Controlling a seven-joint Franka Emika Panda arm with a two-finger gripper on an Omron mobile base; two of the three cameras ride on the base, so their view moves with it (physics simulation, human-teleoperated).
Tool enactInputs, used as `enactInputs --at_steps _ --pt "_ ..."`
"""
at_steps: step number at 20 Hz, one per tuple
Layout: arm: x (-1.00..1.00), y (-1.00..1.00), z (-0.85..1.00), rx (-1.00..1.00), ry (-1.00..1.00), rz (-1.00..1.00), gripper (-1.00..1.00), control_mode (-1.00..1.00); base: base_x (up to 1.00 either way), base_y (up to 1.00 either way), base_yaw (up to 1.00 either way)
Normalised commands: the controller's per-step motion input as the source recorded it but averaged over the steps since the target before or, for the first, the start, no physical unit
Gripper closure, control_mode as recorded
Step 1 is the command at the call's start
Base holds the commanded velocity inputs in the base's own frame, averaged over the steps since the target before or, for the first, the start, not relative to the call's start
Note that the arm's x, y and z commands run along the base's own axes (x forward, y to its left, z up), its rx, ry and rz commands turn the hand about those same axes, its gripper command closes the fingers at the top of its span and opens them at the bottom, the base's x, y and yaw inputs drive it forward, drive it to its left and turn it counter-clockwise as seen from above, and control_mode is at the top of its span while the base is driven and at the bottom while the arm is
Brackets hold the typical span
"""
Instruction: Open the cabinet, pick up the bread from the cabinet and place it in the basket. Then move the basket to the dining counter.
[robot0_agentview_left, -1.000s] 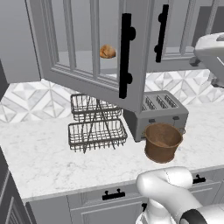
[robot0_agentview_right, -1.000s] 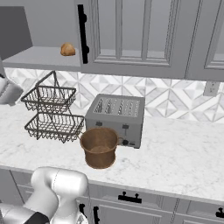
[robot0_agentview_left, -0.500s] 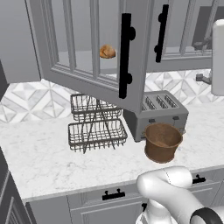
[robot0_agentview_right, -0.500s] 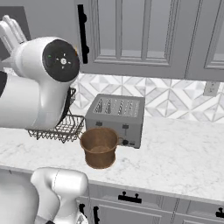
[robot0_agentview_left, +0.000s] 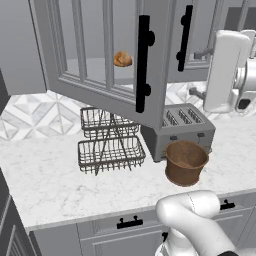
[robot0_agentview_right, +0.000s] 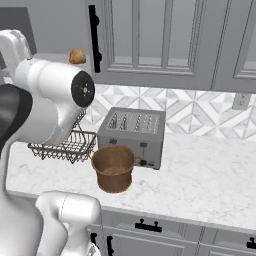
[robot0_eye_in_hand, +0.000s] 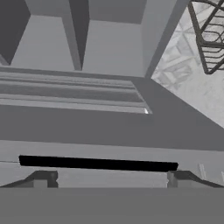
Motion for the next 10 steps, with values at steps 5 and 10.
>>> enactInputs --at_steps 5,10 --pt "0.19 0.4 0.07 -0.08 0.02 0.04 -1.0 -1.0 0.0 0.0 0.0" --pt "0.16 0.52 0.04 -0.08 0.01 0.04 -1.0 -1.0 0.0 0.0 0.0"
